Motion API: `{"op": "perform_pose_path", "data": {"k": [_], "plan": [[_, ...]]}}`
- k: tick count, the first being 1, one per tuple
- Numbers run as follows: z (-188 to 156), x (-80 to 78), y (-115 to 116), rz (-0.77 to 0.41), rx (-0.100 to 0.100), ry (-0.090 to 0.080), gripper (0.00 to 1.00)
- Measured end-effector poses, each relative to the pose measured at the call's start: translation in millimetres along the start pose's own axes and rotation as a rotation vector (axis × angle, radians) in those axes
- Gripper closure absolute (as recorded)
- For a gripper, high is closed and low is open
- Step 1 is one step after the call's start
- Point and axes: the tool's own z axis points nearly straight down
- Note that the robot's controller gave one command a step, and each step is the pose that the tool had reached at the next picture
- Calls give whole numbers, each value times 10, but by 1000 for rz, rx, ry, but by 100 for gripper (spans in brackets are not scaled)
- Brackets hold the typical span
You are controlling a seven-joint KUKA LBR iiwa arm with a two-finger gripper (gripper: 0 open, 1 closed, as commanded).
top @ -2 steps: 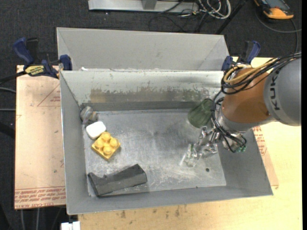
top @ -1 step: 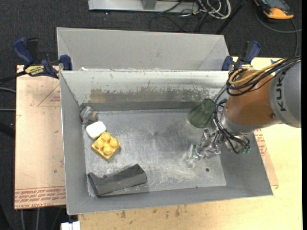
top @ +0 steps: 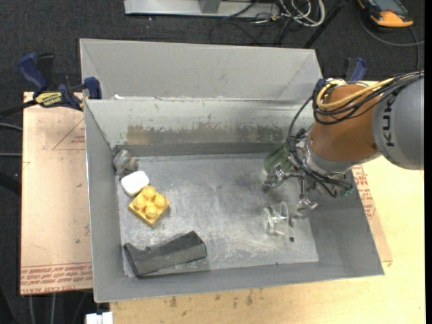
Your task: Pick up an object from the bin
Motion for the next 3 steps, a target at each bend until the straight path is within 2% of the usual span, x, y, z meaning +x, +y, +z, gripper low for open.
{"op": "perform_pose_path", "data": {"k": [1, 2, 3], "plan": [[-1, 1, -3, 1, 0, 0, 0], [-21, 14, 99, -97, 0, 13, 100], [-21, 14, 99, -97, 0, 13, 100]]}}
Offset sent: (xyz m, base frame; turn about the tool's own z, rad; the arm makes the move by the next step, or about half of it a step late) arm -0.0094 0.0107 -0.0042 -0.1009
